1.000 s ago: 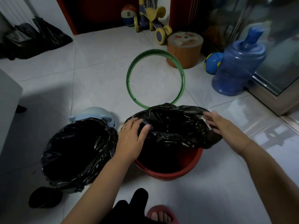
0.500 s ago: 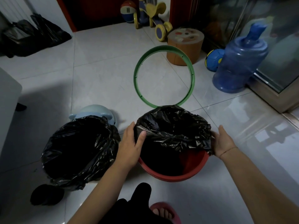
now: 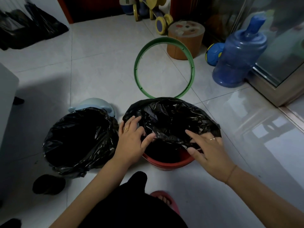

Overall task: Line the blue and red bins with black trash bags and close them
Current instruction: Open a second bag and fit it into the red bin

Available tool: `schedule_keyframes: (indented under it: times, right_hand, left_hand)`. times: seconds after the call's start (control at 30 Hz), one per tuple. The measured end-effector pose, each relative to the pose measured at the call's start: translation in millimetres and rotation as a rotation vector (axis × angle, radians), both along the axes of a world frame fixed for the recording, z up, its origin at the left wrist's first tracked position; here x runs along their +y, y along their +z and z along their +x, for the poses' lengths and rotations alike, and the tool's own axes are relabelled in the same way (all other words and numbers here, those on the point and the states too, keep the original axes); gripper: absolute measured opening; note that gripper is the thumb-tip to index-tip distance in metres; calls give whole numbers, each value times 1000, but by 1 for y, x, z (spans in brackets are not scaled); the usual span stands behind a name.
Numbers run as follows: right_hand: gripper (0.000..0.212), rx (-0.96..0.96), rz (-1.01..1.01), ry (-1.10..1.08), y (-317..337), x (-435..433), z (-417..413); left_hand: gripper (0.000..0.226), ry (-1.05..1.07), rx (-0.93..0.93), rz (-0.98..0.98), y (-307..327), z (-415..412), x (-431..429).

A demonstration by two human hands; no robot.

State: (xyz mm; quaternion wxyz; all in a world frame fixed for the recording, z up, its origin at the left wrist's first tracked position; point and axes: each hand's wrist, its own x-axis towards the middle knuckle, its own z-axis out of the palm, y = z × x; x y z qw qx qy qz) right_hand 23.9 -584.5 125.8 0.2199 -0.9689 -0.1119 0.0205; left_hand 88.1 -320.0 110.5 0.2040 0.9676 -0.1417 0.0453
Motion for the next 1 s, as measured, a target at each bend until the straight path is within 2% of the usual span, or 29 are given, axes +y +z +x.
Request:
schedule_keyframes:
  times: [0.07, 0.2, 0.4, 0.57, 0.7, 0.8, 0.9, 1.0]
  right_hand:
    - [84, -19, 40, -43, -3, -3, -4]
    - [79, -51, -26, -4, -3, -3, -4]
    - [51, -5, 234, -9, -5, -2, -6]
    - [60, -63, 274, -26, -13, -8, -26]
    - [58, -43, 364, -106, -24, -18, -37]
    - [63, -9, 449, -101, -37, -25, -43]
    - [52, 55, 545, -144, -40, -27, -41]
    - [31, 165, 689, -194, -36, -24, -35]
  left_hand:
    - [71, 9, -10, -101, 4, -7, 4]
    - [59, 13, 35, -213, 8, -23, 8]
    - [59, 28, 57, -326, 5, -51, 6]
    - [47, -23, 21, -288, -12, -68, 11]
    - [54, -44, 33, -156, -35, -75, 17]
    - [38, 1, -4, -67, -44, -70, 22]
    - [52, 15, -14, -55, -44, -63, 28]
    - [62, 18, 108, -139, -44, -58, 38]
